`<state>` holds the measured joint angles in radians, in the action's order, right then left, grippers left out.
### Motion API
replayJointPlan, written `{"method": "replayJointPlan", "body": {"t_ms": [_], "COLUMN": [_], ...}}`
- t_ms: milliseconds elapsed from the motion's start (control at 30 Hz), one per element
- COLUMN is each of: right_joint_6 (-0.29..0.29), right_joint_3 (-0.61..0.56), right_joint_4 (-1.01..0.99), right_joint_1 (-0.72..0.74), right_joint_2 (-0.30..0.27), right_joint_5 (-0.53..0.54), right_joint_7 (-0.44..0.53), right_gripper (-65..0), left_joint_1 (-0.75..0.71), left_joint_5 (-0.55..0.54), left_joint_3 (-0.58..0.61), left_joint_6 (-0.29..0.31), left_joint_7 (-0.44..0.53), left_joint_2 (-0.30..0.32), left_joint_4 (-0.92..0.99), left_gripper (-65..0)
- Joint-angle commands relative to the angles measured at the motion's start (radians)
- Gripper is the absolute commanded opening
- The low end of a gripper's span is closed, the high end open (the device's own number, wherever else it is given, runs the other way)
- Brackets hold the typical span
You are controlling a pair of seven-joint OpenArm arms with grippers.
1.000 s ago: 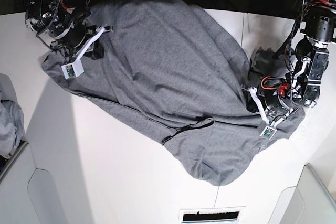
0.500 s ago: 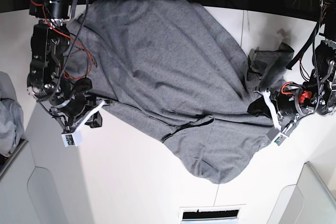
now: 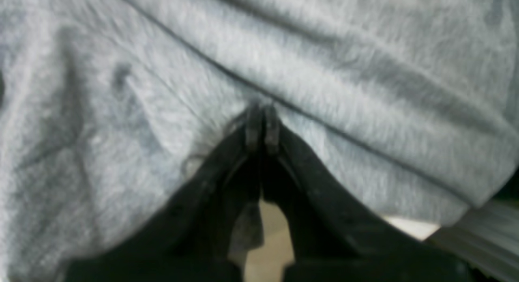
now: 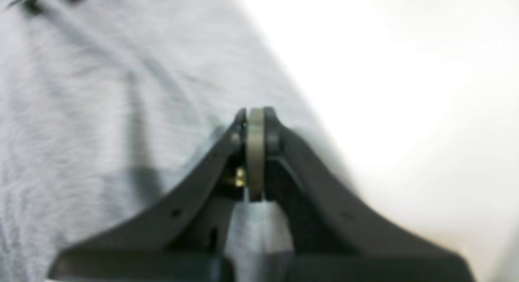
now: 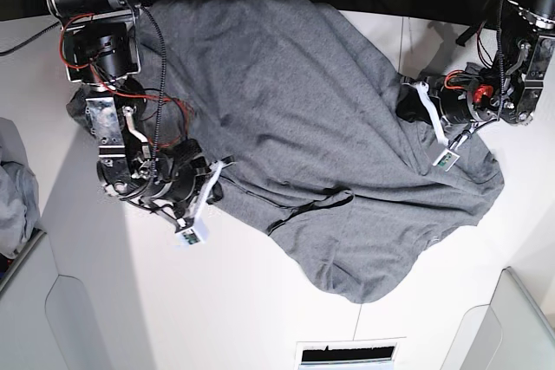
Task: Layout the t-shirt on the table in an organized manner, then fold the t-shirt properly
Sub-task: 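Grasp the shirt with both grippers and drag it to straighten, then release the shirt and regrasp its edges with both grippers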
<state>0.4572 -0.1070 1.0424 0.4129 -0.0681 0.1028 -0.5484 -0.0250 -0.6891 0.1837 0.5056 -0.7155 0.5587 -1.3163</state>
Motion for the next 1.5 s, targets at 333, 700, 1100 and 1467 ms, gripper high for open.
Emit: {"method": "replayJointPlan", "body": {"t_ms": [333, 700, 1100, 1467], "right_joint_6": [-0.016, -0.015, -0.014, -0.035], "right_joint_3": [-0.109, -0.104, 0.220, 0.491], "right_joint_4": [0.143, 0.575, 0.932, 0.967], "right_joint_1": [-0.005, -0.343, -0.809, -1.020], "right_joint_2": [0.035, -0.080, -0.134, -0.131], "right_joint_5": [0.045, 0.141, 0.245, 0.387], "right_joint_7": [-0.067, -0.216, -0.216, -0.248], "right_gripper": [-65.0, -65.0, -65.0, -38.6], "left_joint_1": [-0.013, -0.056, -0.056, -0.056], "left_joint_5": [-0.074, -0.054, 0.013, 0.090], "left_joint_3": [-0.176, -0.382, -0.382, -0.379], "left_joint_6": [0.078, 0.065, 0.055, 0.029], "left_joint_7": [-0.002, 0.011, 0.091, 0.122], "left_joint_2": [0.040, 0.092, 0.092, 0.039], "left_joint_4": [-0.140, -0.090, 0.071, 0.089], "left_gripper": [-60.0, -37.6, -32.8, -32.7]}}
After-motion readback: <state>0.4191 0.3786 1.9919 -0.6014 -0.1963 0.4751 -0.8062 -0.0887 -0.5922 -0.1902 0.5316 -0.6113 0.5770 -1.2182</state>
